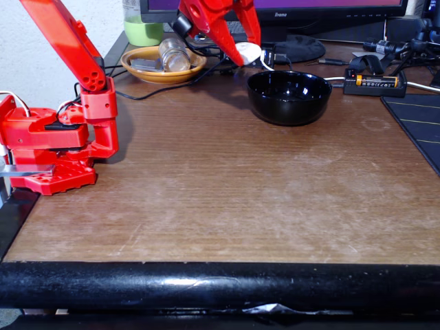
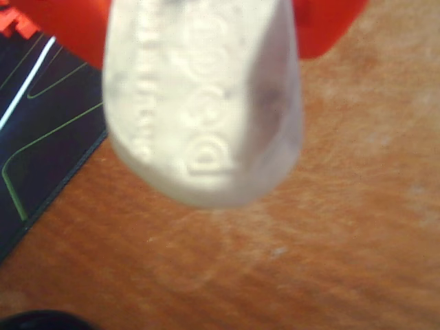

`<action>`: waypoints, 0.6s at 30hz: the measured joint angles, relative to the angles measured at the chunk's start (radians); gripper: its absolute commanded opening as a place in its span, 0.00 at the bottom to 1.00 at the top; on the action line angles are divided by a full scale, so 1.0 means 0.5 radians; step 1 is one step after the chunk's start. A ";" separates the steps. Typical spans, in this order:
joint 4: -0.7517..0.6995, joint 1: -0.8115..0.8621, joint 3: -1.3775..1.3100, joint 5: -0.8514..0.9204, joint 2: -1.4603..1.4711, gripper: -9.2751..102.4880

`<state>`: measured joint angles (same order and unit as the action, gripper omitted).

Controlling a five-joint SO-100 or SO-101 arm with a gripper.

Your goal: Ramasse la gomme et mets-la dans le bol.

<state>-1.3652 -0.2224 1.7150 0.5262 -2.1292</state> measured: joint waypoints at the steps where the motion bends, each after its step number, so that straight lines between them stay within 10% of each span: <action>1: -0.012 -0.015 -0.037 -0.009 0.034 0.03; 18: -0.061 -0.506 -0.592 -0.209 0.614 0.03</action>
<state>-1.3959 -0.4755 1.4189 0.4218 -1.8224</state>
